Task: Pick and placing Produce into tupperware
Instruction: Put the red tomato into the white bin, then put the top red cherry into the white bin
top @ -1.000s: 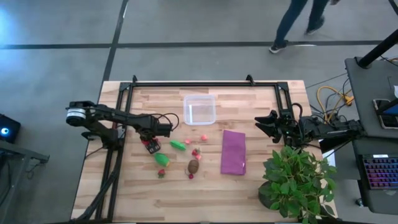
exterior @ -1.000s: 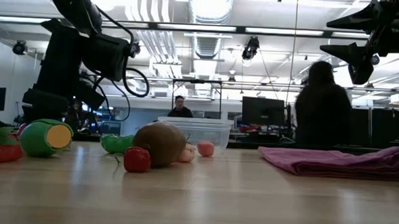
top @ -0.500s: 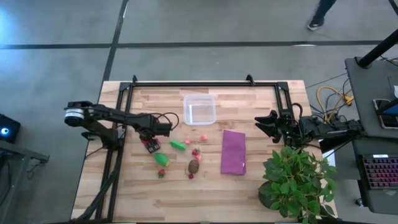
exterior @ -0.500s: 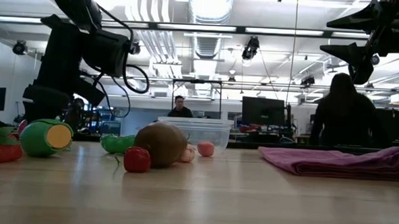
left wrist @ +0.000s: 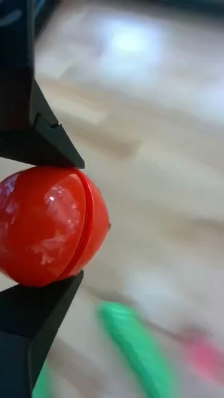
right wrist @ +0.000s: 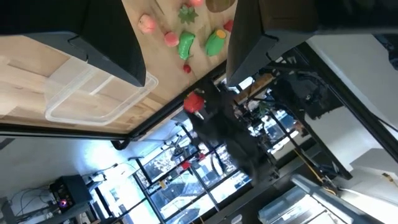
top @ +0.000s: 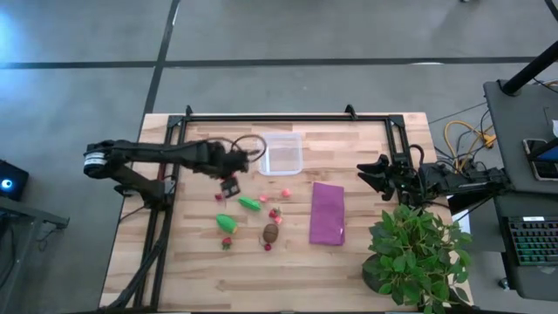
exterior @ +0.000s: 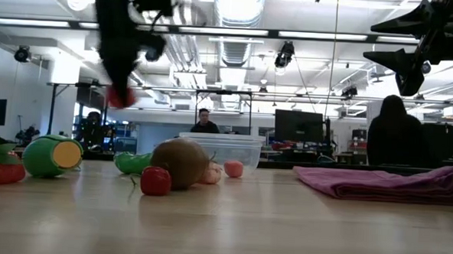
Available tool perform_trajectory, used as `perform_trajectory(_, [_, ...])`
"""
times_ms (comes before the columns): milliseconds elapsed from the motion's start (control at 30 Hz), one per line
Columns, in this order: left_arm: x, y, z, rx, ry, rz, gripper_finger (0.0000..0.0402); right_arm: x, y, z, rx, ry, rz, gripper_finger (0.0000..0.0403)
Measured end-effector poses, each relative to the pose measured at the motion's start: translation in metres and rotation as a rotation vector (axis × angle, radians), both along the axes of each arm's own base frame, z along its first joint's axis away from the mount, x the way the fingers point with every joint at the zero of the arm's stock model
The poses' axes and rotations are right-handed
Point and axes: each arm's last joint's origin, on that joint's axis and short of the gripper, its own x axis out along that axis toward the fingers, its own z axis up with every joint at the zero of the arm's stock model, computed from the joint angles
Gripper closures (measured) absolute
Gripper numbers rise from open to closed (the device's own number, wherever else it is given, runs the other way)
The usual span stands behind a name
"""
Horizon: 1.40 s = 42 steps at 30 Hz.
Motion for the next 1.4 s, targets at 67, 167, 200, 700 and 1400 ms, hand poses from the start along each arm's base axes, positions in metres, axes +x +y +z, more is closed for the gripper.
perform_trajectory(67, [0.013, 0.006, 0.017, 0.049, -0.08, -0.037, 0.016, 0.0, 0.0, 0.0, -0.001, 0.004, 0.0, 0.0186])
perform_trajectory(167, [0.034, 0.018, 0.038, 0.099, -0.223, -0.093, 0.016, 0.0, 0.0, -0.001, -0.001, 0.014, 0.0, 0.0186])
perform_trajectory(200, [0.041, 0.023, 0.043, 0.106, -0.26, -0.115, 0.016, 0.0, 0.0, -0.002, -0.001, 0.017, 0.0, 0.0186])
perform_trajectory(700, [0.115, 0.112, -0.01, -0.029, -0.174, -0.074, 0.016, 0.001, 0.0, -0.002, -0.003, 0.022, 0.0, 0.0186])
perform_trajectory(1400, [0.112, 0.121, -0.024, -0.064, -0.022, -0.035, 0.0063, 0.001, -0.001, -0.005, -0.006, 0.052, -0.026, 0.0186])
